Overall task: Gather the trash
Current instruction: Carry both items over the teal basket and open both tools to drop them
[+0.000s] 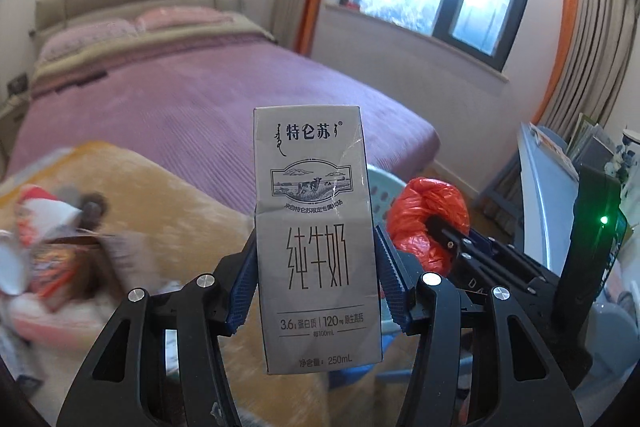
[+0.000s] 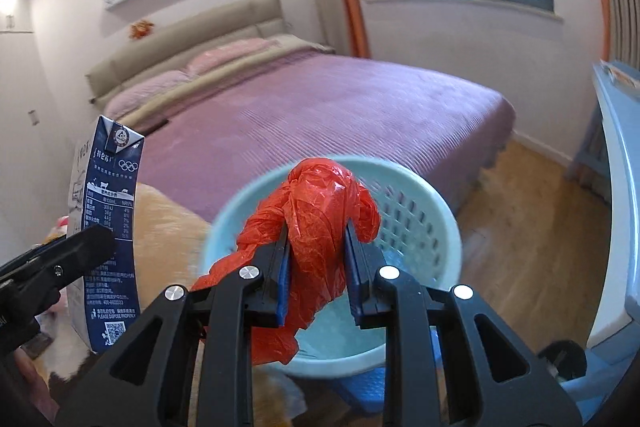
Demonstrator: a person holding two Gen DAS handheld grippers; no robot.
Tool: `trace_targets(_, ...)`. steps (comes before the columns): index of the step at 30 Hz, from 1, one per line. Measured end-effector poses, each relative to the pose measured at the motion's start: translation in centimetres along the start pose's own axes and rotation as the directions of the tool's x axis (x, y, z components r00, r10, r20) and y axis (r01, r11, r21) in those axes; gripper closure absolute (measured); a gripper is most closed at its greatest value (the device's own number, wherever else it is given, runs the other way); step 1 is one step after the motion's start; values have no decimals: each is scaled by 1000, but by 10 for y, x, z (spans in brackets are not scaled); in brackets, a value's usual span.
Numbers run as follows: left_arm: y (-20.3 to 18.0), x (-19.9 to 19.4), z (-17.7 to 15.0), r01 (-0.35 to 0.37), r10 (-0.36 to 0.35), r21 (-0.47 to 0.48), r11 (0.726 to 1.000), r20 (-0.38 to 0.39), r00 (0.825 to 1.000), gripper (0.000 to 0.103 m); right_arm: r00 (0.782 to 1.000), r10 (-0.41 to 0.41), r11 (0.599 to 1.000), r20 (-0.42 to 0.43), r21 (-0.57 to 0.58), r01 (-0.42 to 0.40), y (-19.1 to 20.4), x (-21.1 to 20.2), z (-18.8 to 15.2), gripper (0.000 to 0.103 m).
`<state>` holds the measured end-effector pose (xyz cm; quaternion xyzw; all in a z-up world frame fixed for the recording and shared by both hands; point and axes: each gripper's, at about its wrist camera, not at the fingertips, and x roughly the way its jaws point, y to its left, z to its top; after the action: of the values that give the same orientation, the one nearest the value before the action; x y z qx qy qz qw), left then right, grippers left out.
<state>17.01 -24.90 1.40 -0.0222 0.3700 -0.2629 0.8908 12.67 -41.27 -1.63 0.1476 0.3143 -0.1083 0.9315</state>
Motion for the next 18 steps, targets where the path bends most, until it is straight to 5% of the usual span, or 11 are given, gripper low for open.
trace_targets(12, -5, 53, -13, -2, 3, 9, 1000, -90, 996, 49, 992, -76, 997, -99, 21, 79, -25, 36, -22, 76)
trace_targets(15, -7, 46, -14, -2, 1, -18, 1000, -66, 998, 30, 993, -71, 997, -96, 26, 74, -24, 32, -20, 63)
trace_targets(18, -5, 30, -14, 31, -32, -29, 999, -35, 999, 27, 995, -66, 997, -73, 23, 68, -21, 23, -18, 58)
